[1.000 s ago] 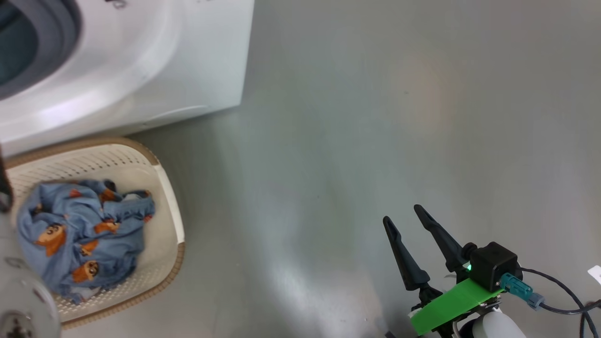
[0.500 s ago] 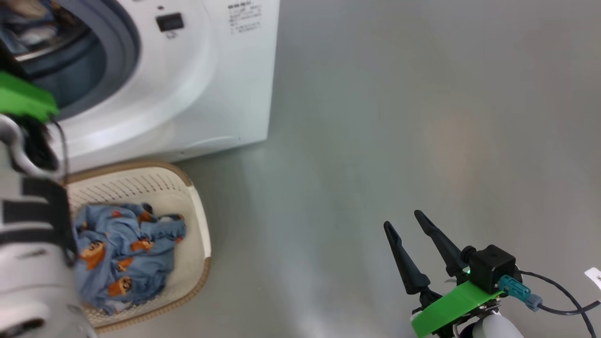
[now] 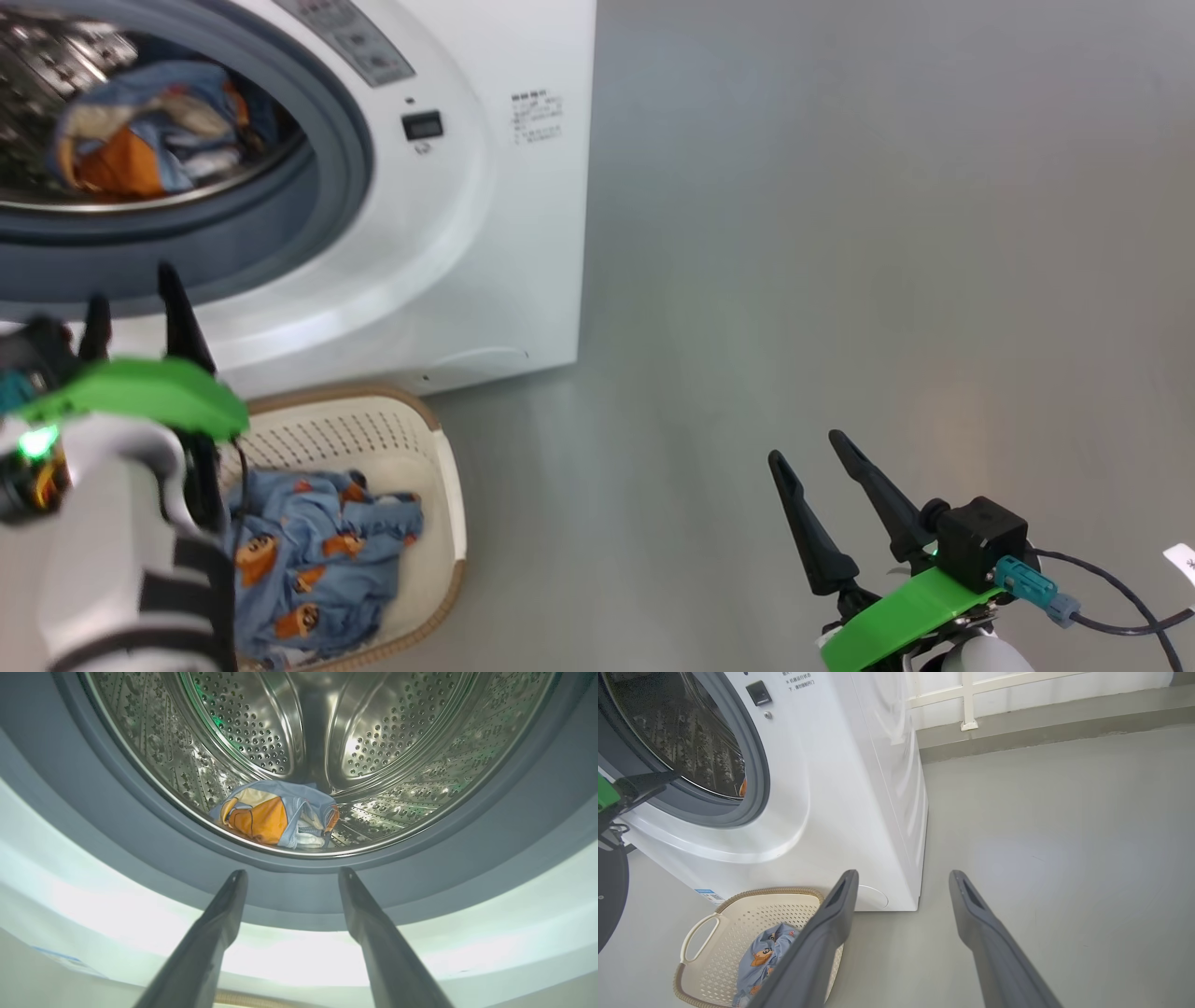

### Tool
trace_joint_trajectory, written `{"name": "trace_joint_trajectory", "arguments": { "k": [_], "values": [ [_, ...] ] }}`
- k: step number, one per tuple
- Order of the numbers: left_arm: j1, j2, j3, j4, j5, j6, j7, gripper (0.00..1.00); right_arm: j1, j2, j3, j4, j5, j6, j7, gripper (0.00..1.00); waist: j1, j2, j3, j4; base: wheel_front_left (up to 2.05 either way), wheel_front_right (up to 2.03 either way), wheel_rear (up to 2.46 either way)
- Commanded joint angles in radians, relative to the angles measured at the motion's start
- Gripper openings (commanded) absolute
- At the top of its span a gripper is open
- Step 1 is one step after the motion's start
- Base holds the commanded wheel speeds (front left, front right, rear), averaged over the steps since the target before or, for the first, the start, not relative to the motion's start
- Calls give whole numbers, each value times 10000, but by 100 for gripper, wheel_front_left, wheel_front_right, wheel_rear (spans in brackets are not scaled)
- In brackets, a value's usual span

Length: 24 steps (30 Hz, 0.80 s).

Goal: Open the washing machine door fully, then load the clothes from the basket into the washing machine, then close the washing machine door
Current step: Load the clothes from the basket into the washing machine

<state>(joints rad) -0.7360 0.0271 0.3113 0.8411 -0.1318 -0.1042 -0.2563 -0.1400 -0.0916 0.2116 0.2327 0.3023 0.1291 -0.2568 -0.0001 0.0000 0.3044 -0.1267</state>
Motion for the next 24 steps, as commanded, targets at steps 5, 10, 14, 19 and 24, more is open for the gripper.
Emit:
{"name": "trace_joint_trajectory", "arguments": {
  "k": [5, 10, 14, 19, 24],
  "values": [
    [2071, 239, -448, -1449, -409, -162, -55, 100, 302, 138, 195, -185, 54, 16, -49, 100, 1, 0, -993, 280, 0, 0, 0],
    [3708, 234, -1156, -2422, -1227, 49, -55, 100, 566, 165, 62, -198, 33, 16, -49, 100, 1, 0, -1627, 429, 0, 0, 0],
    [5033, 233, -1831, -3414, -1707, 458, -55, 100, 850, 100, -67, -220, -7, 16, -49, 100, 1, 0, -2125, 576, 0, 0, 0],
    [6305, 233, -2261, -4589, -1986, 907, -55, 100, 1028, 57, -138, -262, -60, 16, -49, 100, 1, 0, -2503, 655, 0, 0, 0],
    [7662, 232, -2472, -5861, -2172, 1343, -55, 100, 1176, 48, -229, -370, -118, 16, -49, 100, 1, 0, -2788, 797, 0, 0, 0]
  ]
}}
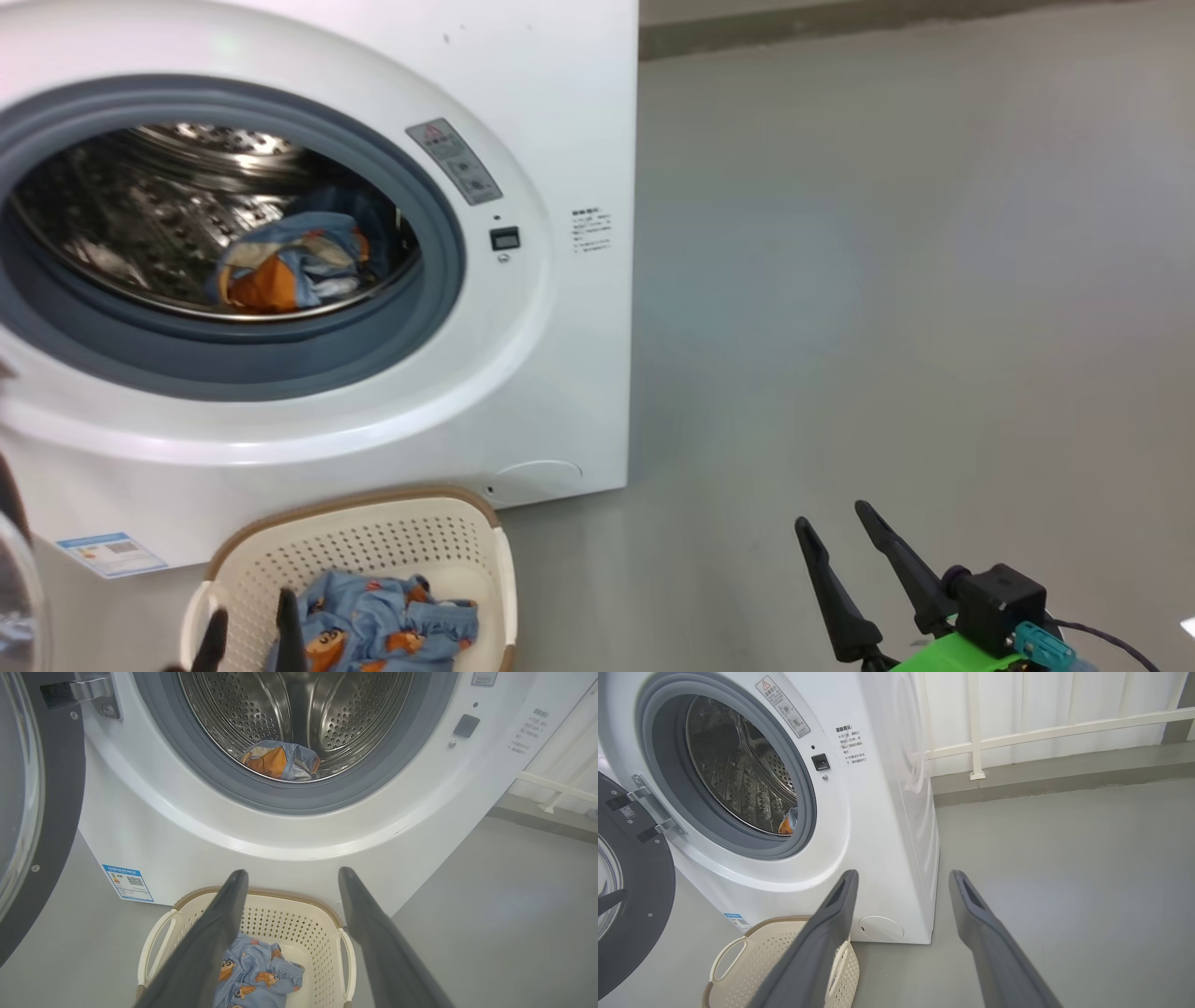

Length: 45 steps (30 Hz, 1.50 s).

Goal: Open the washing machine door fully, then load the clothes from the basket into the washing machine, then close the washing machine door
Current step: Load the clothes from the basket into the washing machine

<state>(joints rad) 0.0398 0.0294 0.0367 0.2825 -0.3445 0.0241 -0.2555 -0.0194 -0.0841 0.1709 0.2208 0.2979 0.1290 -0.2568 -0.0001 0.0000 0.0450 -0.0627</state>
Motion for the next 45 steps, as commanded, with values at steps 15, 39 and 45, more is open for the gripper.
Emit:
{"name": "trace_joint_trajectory", "arguments": {
  "k": [15, 39, 45],
  "values": [
    [1541, 209, 138, -1461, 142, 261, -63, 100, 364, -111, -89, -253, -83, 17, -49, 100, 1, 0, -730, 660, 0, 0, 0],
    [1785, 208, 32, -1774, 19, 422, -63, 100, 447, -93, -98, -303, -105, 17, -49, 100, 1, 0, -645, 664, 0, 0, 0],
    [1526, 208, -58, -1615, 191, 360, -63, 100, 391, -80, -55, -304, -95, 17, -49, 100, 1, 0, -312, 453, 0, 0, 0]
  ]
}}
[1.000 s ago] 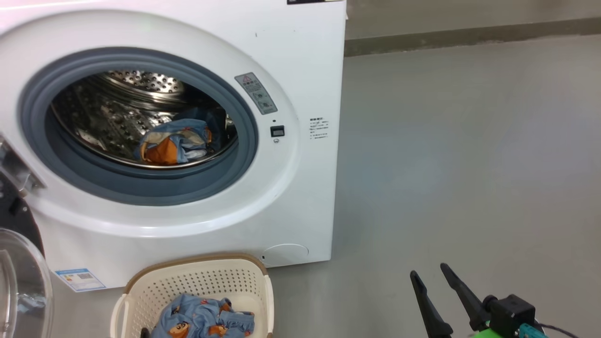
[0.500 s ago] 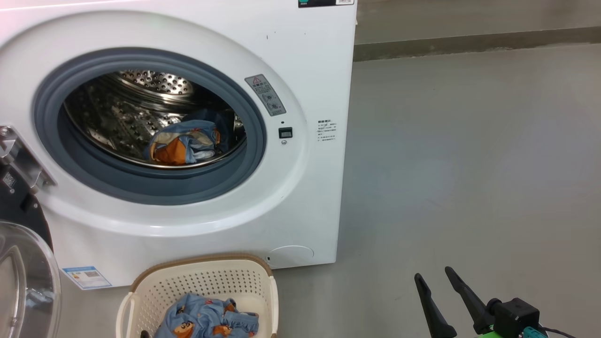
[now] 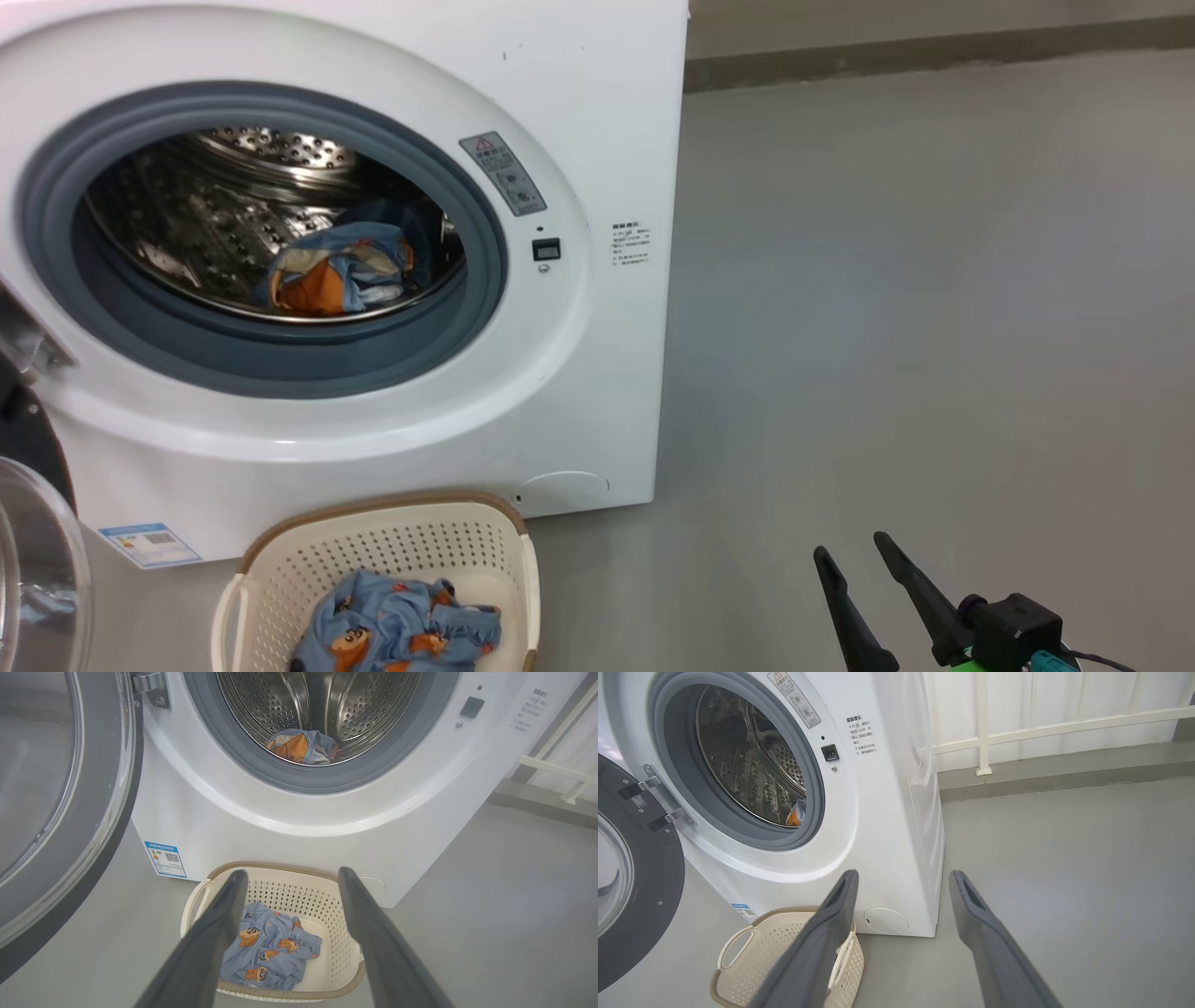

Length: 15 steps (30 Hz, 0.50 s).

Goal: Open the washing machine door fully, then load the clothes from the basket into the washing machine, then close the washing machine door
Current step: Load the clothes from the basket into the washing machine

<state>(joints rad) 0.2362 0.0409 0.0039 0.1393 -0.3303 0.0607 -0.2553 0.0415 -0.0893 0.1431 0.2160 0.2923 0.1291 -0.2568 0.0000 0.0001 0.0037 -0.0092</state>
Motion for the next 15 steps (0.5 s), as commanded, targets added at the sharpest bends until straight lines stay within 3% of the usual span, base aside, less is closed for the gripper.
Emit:
{"name": "trace_joint_trajectory", "arguments": {
  "k": [1, 15],
  "values": [
    [-508, 93, 248, -119, 58, -55, -65, 100, -235, -22, 239, -267, -41, 16, -49, 100, 0, -1, 194, -126, 0, 0, 0],
    [-3292, 346, 30, 2068, -368, -690, 466, 100, -1762, 154, 308, -632, -170, 16, -49, 100, 0, -1, 3385, -722, 0, 0, 0]
  ]
}}
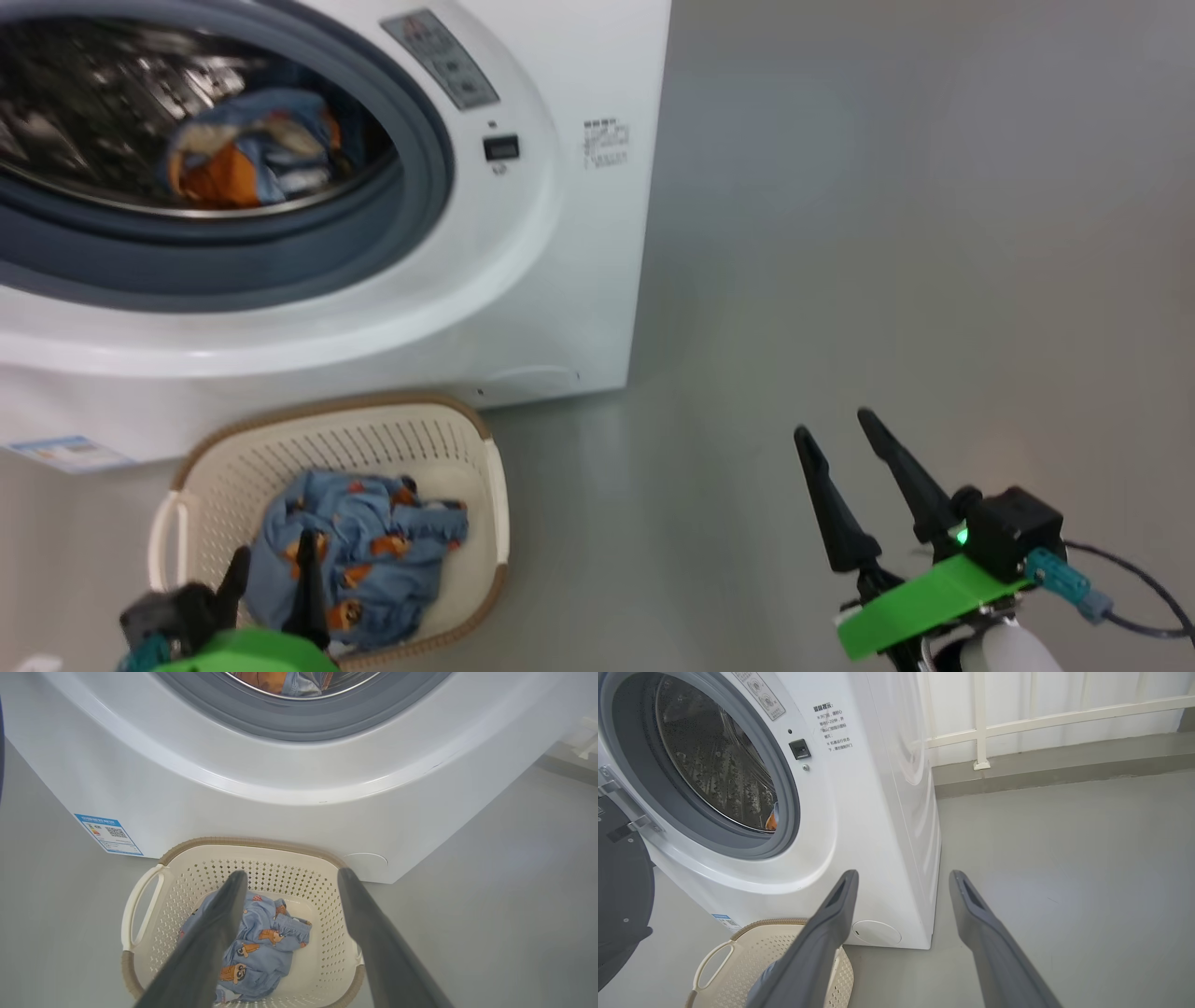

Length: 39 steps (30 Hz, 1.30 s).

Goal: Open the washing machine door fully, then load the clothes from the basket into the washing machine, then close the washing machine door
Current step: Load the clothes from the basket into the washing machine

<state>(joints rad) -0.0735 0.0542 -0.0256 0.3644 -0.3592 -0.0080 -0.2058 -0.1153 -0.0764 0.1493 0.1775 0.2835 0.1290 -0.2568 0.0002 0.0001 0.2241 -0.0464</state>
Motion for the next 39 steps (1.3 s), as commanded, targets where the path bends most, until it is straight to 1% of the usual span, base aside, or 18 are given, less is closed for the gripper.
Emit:
{"name": "trace_joint_trajectory", "arguments": {
  "k": [1, 3, 8, 9, 11, 16, 19, 20, 28, 35, 39],
  "values": [
    [-454, 250, 334, 85, -200, -131, 78, 100, -337, 42, 271, -264, -88, 17, -49, 100, -2, -1, 1416, -399, 0, 0, 0],
    [-952, 342, 309, 647, -346, -308, 354, 100, -590, 70, 308, -284, -105, 17, -49, 100, -2, -1, 1867, -478, 0, 0, 0],
    [-2314, 757, 305, 2215, -485, -555, 764, 100, -1183, 98, 425, -349, -143, 17, -49, 100, -2, -1, 2895, -694, 0, 0, 0],
    [-2864, 849, 351, 2889, -637, -667, 852, 100, -1346, 101, 383, -389, -168, 17, -49, 100, -2, -1, 3259, -743, 0, 0, 0],
    [-3386, 983, 379, 3664, -757, -766, 965, 100, -1472, 82, 360, -408, -196, 17, -49, 100, -2, -1, 3598, -769, 0, 0, 0],
    [-4623, 1233, 401, 5422, -1026, -969, 1093, 100, -1757, -16, 378, -517, -270, 17, -49, 100, -2, -1, 4382, -827, 0, 0, 0],
    [-5324, 1288, 474, 6239, -1210, -1033, 970, 100, -1894, -99, 255, -596, -305, 17, -49, 100, -2, -1, 4779, -820, 0, 0, 0],
    [-5324, 1288, 474, 6239, -1210, -1033, 970, 100, -1894, -99, 255, -596, -305, 17, -49, 100, -2, -1, 4779, -820, 0, 0, 0],
    [-6779, 1334, 428, 7804, -1456, -1142, 649, 100, -1951, -230, 130, -775, -374, 17, -49, 100, -2, -1, 5549, -777, 0, 0, 0],
    [-7591, 1472, 323, 8646, -1504, -1167, 539, 100, -1841, -205, 80, -850, -364, 17, -49, 100, -2, -1, 6047, -812, 0, 0, 0],
    [-7853, 1564, 331, 8896, -1546, -1031, 513, 100, -1684, -225, 73, -932, -339, 17, -49, 100, -2, -1, 6312, -828, 0, 0, 0]
  ]
}}
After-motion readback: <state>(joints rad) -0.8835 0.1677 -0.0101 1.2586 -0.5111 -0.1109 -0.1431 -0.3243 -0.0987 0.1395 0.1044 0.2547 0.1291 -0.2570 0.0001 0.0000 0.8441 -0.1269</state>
